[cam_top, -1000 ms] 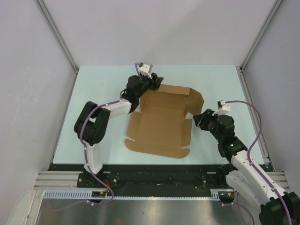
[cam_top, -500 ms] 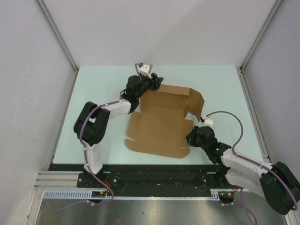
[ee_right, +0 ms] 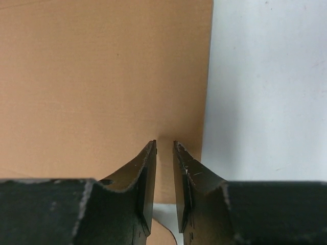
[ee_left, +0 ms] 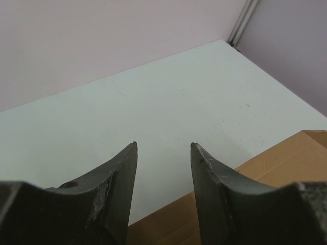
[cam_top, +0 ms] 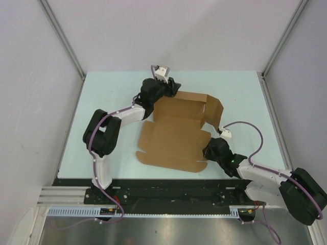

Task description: Fold the paper box

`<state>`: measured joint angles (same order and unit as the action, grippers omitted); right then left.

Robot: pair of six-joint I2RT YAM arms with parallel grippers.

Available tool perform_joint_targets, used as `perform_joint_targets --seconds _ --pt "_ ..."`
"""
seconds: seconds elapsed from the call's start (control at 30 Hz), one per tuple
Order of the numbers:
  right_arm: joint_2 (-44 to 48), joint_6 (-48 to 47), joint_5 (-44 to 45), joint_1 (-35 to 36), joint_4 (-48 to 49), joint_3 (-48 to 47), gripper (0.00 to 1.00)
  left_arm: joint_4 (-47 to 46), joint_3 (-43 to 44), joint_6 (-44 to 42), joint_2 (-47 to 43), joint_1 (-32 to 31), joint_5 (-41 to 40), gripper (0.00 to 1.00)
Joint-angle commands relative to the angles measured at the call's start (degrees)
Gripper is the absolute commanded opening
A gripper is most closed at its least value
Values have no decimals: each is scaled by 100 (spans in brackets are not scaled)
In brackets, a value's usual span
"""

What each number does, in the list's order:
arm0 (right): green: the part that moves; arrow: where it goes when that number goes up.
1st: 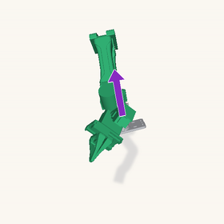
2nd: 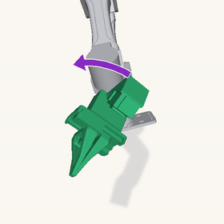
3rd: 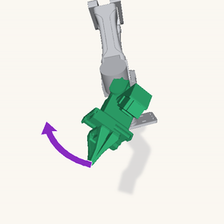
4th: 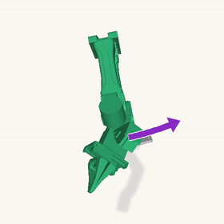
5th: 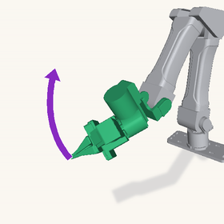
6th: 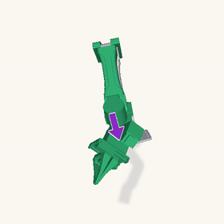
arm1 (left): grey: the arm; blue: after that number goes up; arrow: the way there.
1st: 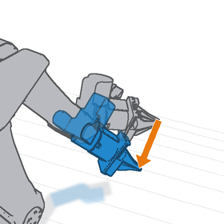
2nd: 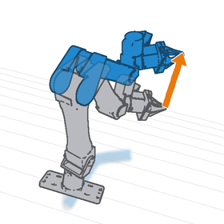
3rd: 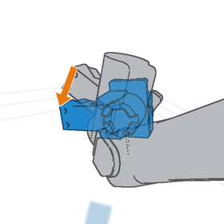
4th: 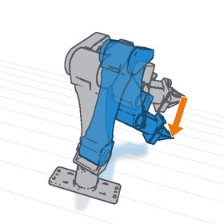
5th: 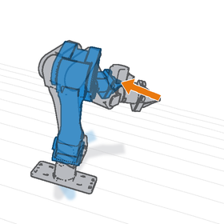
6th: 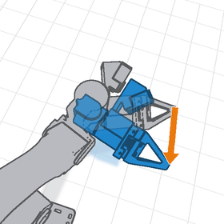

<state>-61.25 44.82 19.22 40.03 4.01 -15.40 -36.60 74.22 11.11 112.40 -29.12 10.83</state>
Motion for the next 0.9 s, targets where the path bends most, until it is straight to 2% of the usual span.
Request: perform_joint_targets --seconds 0.0,0.07,0.2,0.4,0.57,0.67,0.87 --pt "271 54 231 75 -698 -252 27 249 506 172 265 -58 147 51" --pt "403 -16 275 93 -840 -358 28 293 725 172 396 -50 139 51" --pt "1139 -140 494 259 -1121 -709 40 346 1024 146 563 -58 165 51" --pt "1836 -569 1460 199 -1780 -1614 50 417 1270 66 704 -14 174 51" --pt "1898 -913 1278 -669 -1702 -1949 50 347 1359 172 731 108 78 51" --pt "1775 -984 970 -1223 -1579 -2011 50 -83 1122 198 485 179 7 52" --pt "1539 -870 1329 -2165 -1412 -2020 50 206 1429 92 538 188 270 52"
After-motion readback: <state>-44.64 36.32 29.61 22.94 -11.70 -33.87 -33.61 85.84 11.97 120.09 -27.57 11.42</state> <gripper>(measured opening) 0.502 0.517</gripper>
